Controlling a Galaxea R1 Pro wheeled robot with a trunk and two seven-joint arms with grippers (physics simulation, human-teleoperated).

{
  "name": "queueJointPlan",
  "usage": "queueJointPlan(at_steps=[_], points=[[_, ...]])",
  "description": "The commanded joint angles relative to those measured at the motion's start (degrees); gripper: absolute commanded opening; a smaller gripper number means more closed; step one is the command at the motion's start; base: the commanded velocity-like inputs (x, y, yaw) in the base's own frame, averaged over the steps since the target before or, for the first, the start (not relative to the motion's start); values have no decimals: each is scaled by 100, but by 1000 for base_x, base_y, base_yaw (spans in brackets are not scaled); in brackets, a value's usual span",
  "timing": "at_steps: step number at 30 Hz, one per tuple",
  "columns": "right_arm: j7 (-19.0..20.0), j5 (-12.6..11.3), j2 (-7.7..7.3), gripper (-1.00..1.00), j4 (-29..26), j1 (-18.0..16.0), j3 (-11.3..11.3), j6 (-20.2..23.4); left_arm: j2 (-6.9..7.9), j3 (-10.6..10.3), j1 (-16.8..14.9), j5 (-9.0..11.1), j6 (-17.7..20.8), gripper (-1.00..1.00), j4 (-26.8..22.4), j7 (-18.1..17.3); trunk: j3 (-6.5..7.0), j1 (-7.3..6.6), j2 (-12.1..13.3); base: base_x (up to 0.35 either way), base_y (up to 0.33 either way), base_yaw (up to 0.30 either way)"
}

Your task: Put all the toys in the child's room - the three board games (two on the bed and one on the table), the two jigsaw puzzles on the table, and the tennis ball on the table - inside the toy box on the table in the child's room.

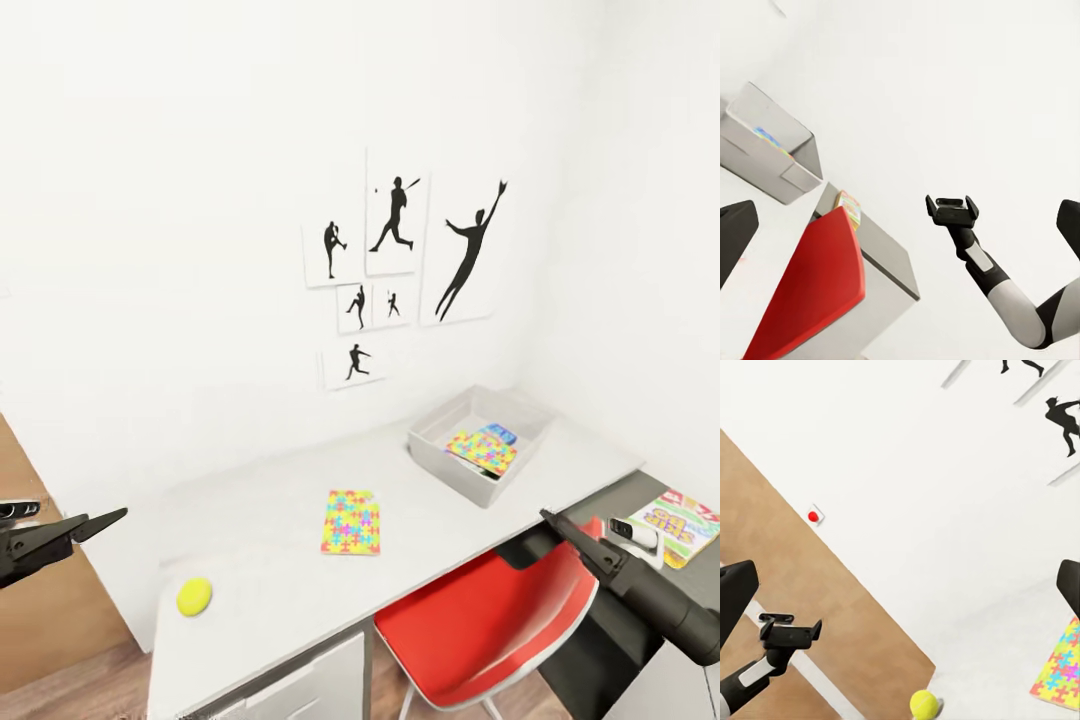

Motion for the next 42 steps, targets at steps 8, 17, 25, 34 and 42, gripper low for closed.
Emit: queueJointPlan(at_steps=[8, 17, 25, 34, 42], points=[[7, -14, -9, 100, 0, -4, -3, 54, 0, -8, -7, -1, 61, 100, 1, -19, 35, 3, -10, 1, 40, 240], [2, -14, -11, 100, -5, -4, -3, 53, 0, -7, -7, -3, 61, 100, 1, -19, 87, 3, -10, 37, 166, 240], [2, -14, -19, 100, -2, -4, -3, 57, 0, -7, -7, -2, 61, 100, 1, -19, 133, 3, -10, 115, 19, 240], [-2, -14, -26, 100, 0, -4, -3, 58, 0, -6, -7, -1, 61, 100, 1, -19, 185, 3, -10, 137, 1, 240], [-6, -14, -27, 100, 0, -4, -3, 58, 0, -12, -7, -3, 61, 100, 1, -19, 231, 3, -10, 45, 49, 240]])
